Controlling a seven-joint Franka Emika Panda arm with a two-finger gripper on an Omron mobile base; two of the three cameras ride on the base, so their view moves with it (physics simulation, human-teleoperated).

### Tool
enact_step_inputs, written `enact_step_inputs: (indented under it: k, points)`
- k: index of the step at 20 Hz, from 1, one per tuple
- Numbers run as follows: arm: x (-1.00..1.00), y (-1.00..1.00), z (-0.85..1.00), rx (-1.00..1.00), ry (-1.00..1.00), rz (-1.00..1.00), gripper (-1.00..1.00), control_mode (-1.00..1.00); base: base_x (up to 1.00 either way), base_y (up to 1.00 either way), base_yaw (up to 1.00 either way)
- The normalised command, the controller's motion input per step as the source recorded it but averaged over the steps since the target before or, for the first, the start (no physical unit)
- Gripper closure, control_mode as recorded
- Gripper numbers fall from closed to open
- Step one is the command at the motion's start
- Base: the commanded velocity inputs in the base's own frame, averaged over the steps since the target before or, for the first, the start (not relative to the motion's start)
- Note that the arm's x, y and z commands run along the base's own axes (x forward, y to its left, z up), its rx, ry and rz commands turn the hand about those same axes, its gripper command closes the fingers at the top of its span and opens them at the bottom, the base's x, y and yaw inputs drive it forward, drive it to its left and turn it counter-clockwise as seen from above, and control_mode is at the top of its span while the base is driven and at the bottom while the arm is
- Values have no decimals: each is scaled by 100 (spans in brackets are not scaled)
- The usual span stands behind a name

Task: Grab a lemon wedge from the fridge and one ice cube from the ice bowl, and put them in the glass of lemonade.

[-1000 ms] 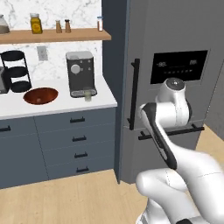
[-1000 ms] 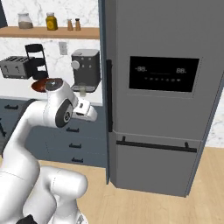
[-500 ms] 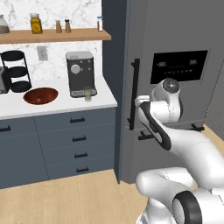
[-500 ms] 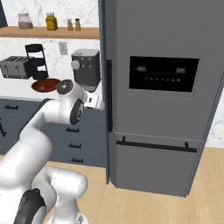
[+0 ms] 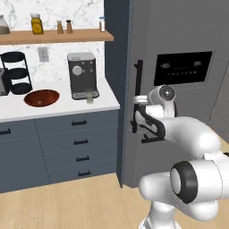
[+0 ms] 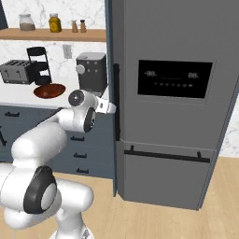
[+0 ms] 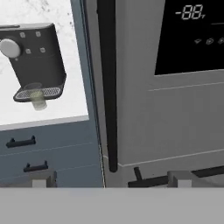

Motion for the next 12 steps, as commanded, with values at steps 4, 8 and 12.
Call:
enact_step_inputs:
  k: [4, 8, 12]
  points:
    - [63, 0, 0, 0, 0, -1, -100, -100, 0, 0, 0]
    - [67, 0, 0, 0, 0, -6, -100, -100, 0, 0, 0]
    - [66, -1, 0, 0, 0, -6, -100, -100, 0, 0, 0]
